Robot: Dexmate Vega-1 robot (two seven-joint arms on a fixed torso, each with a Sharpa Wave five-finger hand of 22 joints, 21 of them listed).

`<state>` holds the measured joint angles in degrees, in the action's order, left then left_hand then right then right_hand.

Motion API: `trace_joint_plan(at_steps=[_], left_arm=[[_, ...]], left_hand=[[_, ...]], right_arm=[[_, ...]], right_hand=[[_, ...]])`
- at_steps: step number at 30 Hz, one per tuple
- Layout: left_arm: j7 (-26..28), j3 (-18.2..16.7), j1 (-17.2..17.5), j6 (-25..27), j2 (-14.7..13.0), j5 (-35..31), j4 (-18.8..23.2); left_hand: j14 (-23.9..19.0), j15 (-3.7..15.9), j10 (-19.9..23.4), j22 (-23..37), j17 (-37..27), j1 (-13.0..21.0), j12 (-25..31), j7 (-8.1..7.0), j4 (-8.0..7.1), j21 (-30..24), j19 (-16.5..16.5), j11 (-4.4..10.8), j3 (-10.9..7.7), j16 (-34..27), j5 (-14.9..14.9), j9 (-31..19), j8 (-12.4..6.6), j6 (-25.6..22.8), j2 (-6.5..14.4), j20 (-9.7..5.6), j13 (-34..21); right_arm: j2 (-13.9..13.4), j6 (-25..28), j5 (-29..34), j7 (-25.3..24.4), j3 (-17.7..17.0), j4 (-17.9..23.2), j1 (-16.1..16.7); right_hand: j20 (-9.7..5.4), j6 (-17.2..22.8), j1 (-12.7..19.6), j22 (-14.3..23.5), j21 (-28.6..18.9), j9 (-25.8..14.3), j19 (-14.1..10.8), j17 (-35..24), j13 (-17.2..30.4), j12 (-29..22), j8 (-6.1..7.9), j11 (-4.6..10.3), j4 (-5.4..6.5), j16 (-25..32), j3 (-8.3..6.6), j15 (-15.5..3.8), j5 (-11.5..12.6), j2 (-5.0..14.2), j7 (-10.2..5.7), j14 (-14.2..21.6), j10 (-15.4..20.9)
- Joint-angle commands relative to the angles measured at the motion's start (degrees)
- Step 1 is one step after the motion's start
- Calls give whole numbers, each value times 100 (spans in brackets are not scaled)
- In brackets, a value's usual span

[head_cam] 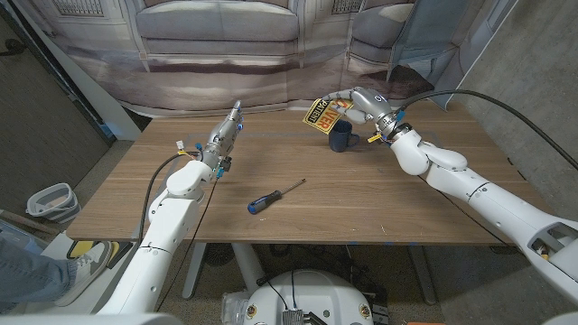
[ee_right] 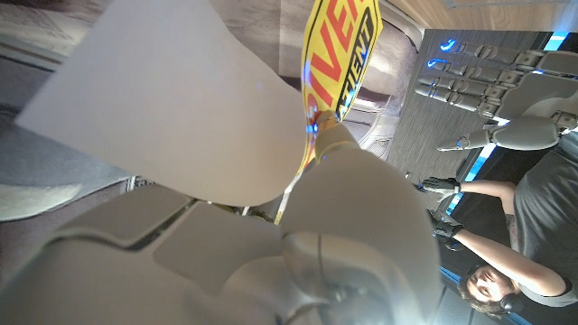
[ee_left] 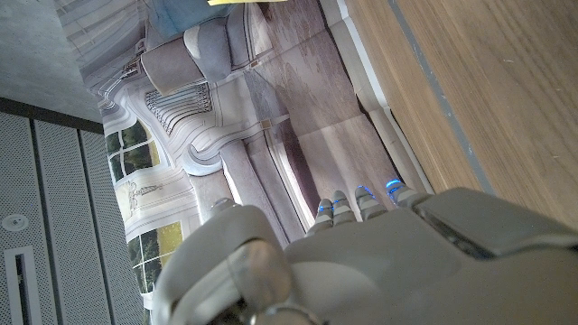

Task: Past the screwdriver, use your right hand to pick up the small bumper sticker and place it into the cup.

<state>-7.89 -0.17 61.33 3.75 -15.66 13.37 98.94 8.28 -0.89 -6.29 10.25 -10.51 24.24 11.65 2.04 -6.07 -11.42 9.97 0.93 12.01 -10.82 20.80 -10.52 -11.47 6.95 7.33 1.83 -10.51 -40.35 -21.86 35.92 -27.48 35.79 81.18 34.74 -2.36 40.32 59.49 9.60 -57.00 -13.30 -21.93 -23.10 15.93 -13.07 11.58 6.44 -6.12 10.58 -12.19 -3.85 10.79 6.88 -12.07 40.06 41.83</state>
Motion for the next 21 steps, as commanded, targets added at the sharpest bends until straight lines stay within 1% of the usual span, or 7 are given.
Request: trace_joint_plan(at_steps=[1, 4, 7, 8, 15, 19, 21], left_arm=[[1, -22, 15, 12, 3, -8, 18], [17, -26, 27, 14, 5, -20, 37], [18, -31, 37, 18, 7, -19, 49], [13, -31, 39, 11, 5, -20, 49], [27, -45, 61, 29, 20, -17, 75], [23, -42, 63, 18, 21, -25, 74], [15, -39, 59, 26, 13, -28, 72]], left_hand=[[45, -17, -48, 22, -12, 51, -1, -6, -16, -6, 73, -20, 46, 0, -22, -26, 17, 13, 3, 17, -34], [47, -20, -49, 22, -12, 52, -1, -6, -16, -6, 73, -17, 48, 1, -22, -26, 18, 15, 3, 11, -34], [48, -18, -50, 22, -12, 54, -2, -8, -16, -7, 73, -11, 50, 1, -22, -26, 18, 16, 4, 10, -34], [47, -20, -49, 22, -12, 54, -1, -7, -16, -7, 73, -7, 51, 0, -22, -26, 18, 16, 5, 12, -34], [50, -22, -52, 22, -12, 58, -2, -9, -18, -8, 73, -6, 57, 1, -23, -26, 18, 14, 7, 12, -34], [50, -23, -53, 22, -12, 59, -2, -10, -18, -7, 75, 4, 59, 0, -23, -26, 17, 13, 8, 14, -34], [52, -21, -58, 23, -12, 60, -3, -14, -19, -8, 75, -6, 61, 1, -23, -26, 17, 13, 8, 15, -34]], right_arm=[[94, 129, -85, 44, 88, -213, -132], [114, 157, -114, 44, 108, -271, -161], [130, 195, -131, 39, 129, -320, -186], [136, 205, -131, 28, 137, -340, -195], [188, 259, -202, 13, 188, -502, -276], [213, 302, -249, 40, 221, -568, -315], [210, 321, -259, 46, 233, -568, -322]], right_hand=[[-836, -35, -82, -2, 45, -7, 11, 28, -3, 24, 12, -37, 30, -4, -3, -807, -8, -44, -4, -100, -61], [-836, -45, -95, -2, 61, -5, 7, 39, -9, 26, 9, -20, 33, 0, 1, -803, -6, -52, 1, -122, -75], [-835, -41, -106, -1, 75, -4, 1, 49, -15, 30, 11, -37, 35, 6, 3, -798, -3, -56, 0, -136, -89], [-836, -46, -109, -1, 87, -3, -4, 59, -19, 28, 10, -41, 32, -1, 3, -765, -1, -62, -2, -175, -91], [-835, -53, -121, -5, 146, 1, -11, 102, -39, 36, 9, -47, 20, -16, 1, -701, 8, -84, 8, -312, -134], [-837, -53, -125, -5, 167, 2, -12, 117, -45, 38, 10, -33, 18, -9, 0, -705, 11, -86, 8, -330, -151], [-838, -72, -128, -4, 177, 3, -14, 124, -48, 35, 3, -49, 18, -1, -2, -701, 13, -85, 6, -331, -151]])
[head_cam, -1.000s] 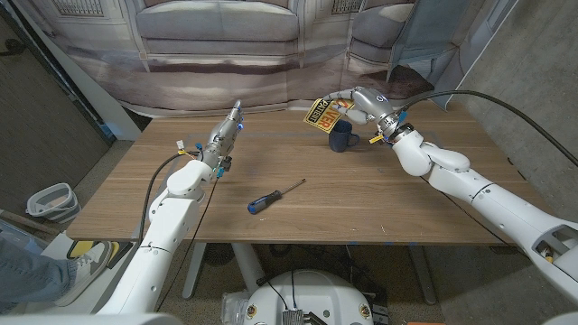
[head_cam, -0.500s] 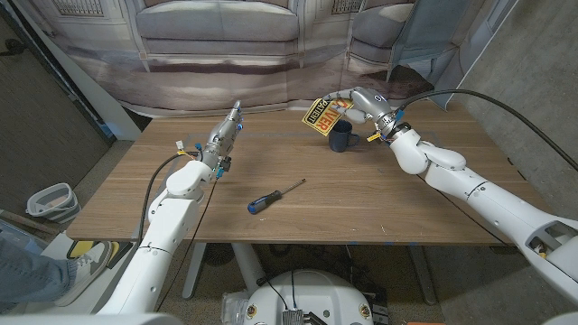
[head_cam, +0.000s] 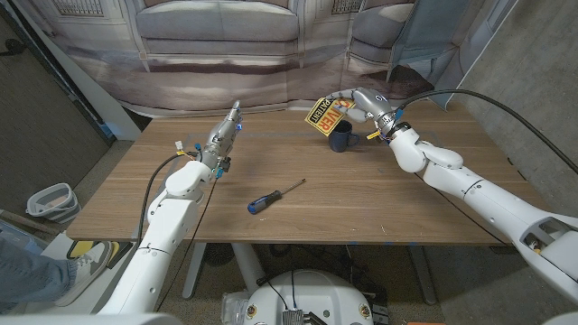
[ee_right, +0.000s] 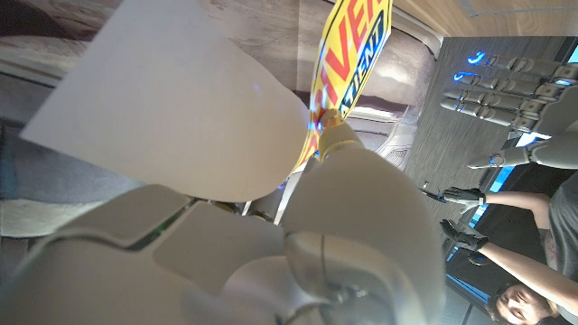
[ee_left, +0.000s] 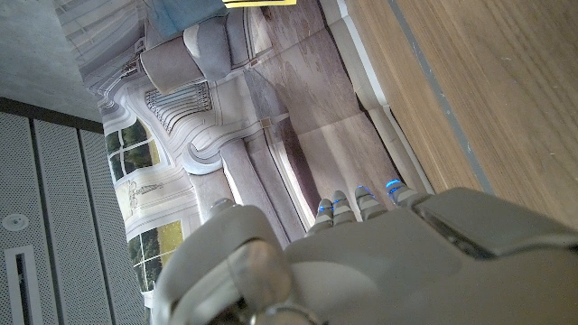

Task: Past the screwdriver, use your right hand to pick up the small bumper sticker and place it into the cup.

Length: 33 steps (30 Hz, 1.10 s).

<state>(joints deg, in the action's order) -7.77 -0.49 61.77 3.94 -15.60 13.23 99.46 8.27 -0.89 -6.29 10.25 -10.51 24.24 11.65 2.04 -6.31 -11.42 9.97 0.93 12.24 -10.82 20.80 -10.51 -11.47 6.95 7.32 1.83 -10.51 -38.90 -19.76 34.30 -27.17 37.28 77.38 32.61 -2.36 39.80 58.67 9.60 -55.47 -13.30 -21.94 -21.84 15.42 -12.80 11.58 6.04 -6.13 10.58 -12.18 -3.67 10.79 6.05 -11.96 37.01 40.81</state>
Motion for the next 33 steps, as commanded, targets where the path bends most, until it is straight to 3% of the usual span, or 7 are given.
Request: trace_joint_plan(at_steps=[1, 19, 33], left_arm=[[6, -8, 12, 7, 17, -7, 9], [-9, 13, -53, -29, 25, -3, -104], [-7, -12, -12, -16, 25, 22, -120]], left_hand=[[52, -20, -59, 22, -12, 60, -3, -12, 5, -8, 75, -5, 39, 1, -23, -26, 16, 11, 8, 17, -34], [48, -21, -57, 22, -12, 68, -1, -8, 1, -7, 82, -5, 52, -2, -24, -26, 18, 14, 14, 21, -34], [52, -21, -53, 23, -12, 73, 2, -11, -1, -10, 80, -6, 62, -2, -25, -26, 14, 4, 18, 21, -34]], right_arm=[[70, 139, -109, 33, 88, -191, -116], [38, 211, -372, 271, 113, -202, -131], [124, 204, -394, 326, 209, -367, -214]], right_hand=[[-836, -17, -46, -4, 30, 4, -18, 5, 1, 10, 4, -11, 17, 4, -4, -719, 15, -3, 5, -25, -60], [-762, -130, -220, 0, 142, 11, -65, 108, -41, 25, -26, -151, 71, 30, 62, -579, 18, -86, 38, -129, -173], [-736, -169, -270, 2, 201, 17, -71, 157, -61, 25, -29, -160, 84, 43, 68, -555, 35, -89, 47, -162, -213]])
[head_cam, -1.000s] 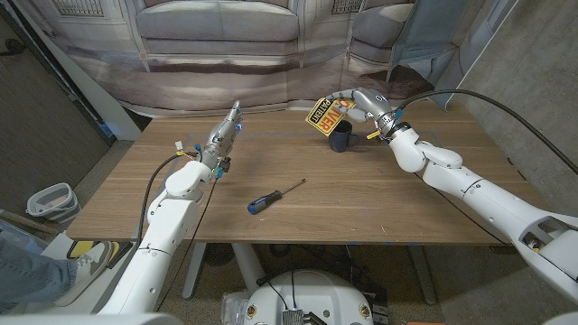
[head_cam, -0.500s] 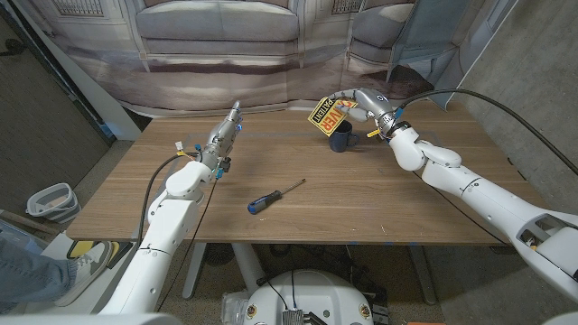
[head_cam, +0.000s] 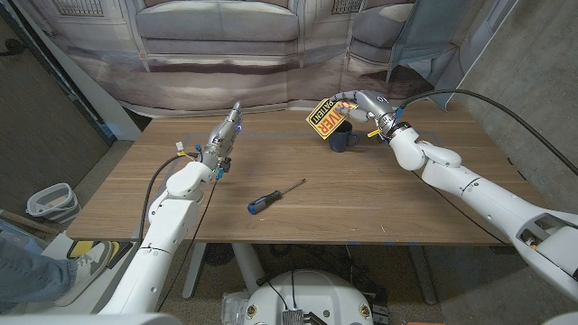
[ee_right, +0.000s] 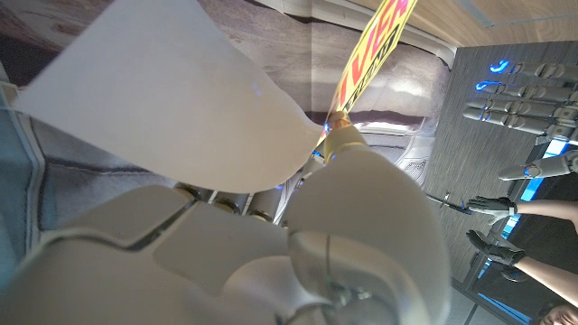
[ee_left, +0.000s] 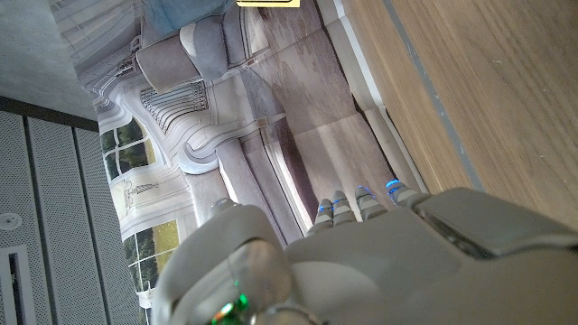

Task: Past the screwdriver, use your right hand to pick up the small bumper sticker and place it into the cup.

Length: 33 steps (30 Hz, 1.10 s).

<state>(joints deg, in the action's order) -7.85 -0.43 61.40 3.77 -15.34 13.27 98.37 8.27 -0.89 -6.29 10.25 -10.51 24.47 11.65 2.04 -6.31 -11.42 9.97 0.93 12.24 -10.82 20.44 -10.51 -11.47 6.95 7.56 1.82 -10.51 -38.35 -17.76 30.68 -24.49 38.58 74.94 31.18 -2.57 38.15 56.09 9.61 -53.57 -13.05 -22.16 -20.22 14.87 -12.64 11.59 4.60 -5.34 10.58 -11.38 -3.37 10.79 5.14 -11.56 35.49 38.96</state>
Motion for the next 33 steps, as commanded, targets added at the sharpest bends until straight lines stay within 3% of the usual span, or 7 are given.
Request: trace_joint_plan(at_steps=[1, 11, 19, 33], left_arm=[[11, -23, 31, 2, 6, 20, -2], [11, -17, 60, 19, -6, -5, 59], [4, -7, 74, 19, -2, -6, 83], [79, -47, 198, -3, 29, -14, 213]], left_hand=[[52, -21, -54, 22, -12, 51, 1, -9, -2, -9, 83, -10, 63, -2, 10, -26, 17, 11, -5, 21, -34], [50, -22, -52, 22, -12, 56, 3, -14, -3, -10, 83, -14, 69, -3, 10, -26, 15, 6, -1, 28, -34], [51, -24, -63, 22, -12, 60, -1, -16, -4, -11, 83, -5, 74, -3, 9, -26, 16, 6, 2, 27, -34], [49, -26, -62, 22, -12, 69, 0, -15, -6, -11, 85, -7, 84, -4, 9, -27, 17, 9, 6, 22, -34]], right_arm=[[75, 15, -32, 59, 84, -126, -74], [48, 122, -84, 102, 80, -98, -42], [17, 198, -124, 121, 62, -91, -17], [-22, 345, -228, 207, 24, -105, 1]], right_hand=[[-716, -4, -7, 2, 16, -8, -52, -1, -6, 8, -28, 4, 1, 47, -17, -585, 38, 5, 7, -6, -33], [-674, -23, -21, 2, 89, -2, -7, 49, -23, 5, -25, -24, -10, 36, -21, -516, 49, -6, -6, -82, -67], [-537, -47, -56, -5, 220, 4, 121, 129, -48, 4, -21, -26, -19, -1, -16, -436, 58, -35, -8, -262, -126], [-484, -115, -83, -9, 314, 10, 157, 201, -69, 7, -36, -44, -26, -9, -15, -353, 70, -49, -5, -384, -184]])
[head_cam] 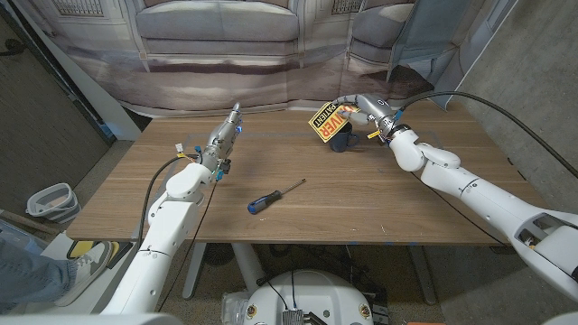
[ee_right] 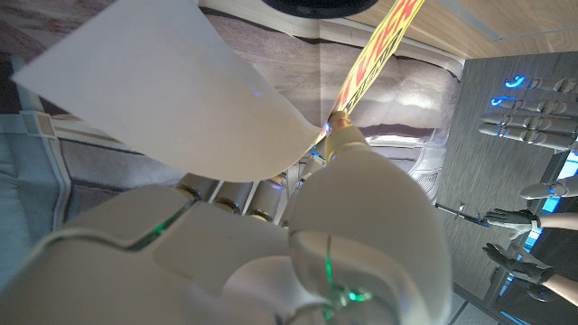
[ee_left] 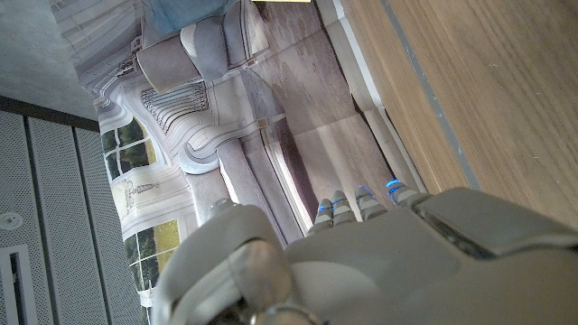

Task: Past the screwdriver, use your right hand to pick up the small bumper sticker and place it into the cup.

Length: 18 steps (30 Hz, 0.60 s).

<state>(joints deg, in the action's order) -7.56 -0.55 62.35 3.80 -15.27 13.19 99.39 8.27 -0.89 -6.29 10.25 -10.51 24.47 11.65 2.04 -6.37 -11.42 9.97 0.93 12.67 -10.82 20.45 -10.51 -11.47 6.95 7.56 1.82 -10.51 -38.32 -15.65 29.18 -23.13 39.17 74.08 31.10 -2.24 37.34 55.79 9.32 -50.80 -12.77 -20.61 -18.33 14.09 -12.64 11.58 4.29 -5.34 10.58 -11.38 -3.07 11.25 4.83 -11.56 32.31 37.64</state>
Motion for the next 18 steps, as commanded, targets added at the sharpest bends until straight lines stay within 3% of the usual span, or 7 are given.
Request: trace_joint_plan(at_steps=[1, 18], left_arm=[[79, -37, 120, 0, 22, -29, 136], [55, -62, 143, -33, 40, -15, 113]], left_hand=[[49, -25, -61, 23, -12, 69, 1, -13, 0, -11, 86, -9, 42, -4, 9, -27, 16, 8, 6, 25, -34], [54, -20, -63, 23, -12, 79, 1, -14, -3, -11, 90, 0, 53, -3, 7, -27, 12, -4, 13, 32, -34]], right_arm=[[-24, 143, -85, 81, -33, -33, 2], [-6, 261, -144, 170, 26, -75, -34]], right_hand=[[-517, -54, -56, 20, 45, -17, 1, 19, 7, 13, -43, -6, -25, -6, -14, -381, 25, -21, 2, -71, -72], [-448, -128, -97, 22, 168, -11, 27, 125, -26, 21, -40, -36, -36, 1, -7, -267, 39, -50, 2, -197, -175]])
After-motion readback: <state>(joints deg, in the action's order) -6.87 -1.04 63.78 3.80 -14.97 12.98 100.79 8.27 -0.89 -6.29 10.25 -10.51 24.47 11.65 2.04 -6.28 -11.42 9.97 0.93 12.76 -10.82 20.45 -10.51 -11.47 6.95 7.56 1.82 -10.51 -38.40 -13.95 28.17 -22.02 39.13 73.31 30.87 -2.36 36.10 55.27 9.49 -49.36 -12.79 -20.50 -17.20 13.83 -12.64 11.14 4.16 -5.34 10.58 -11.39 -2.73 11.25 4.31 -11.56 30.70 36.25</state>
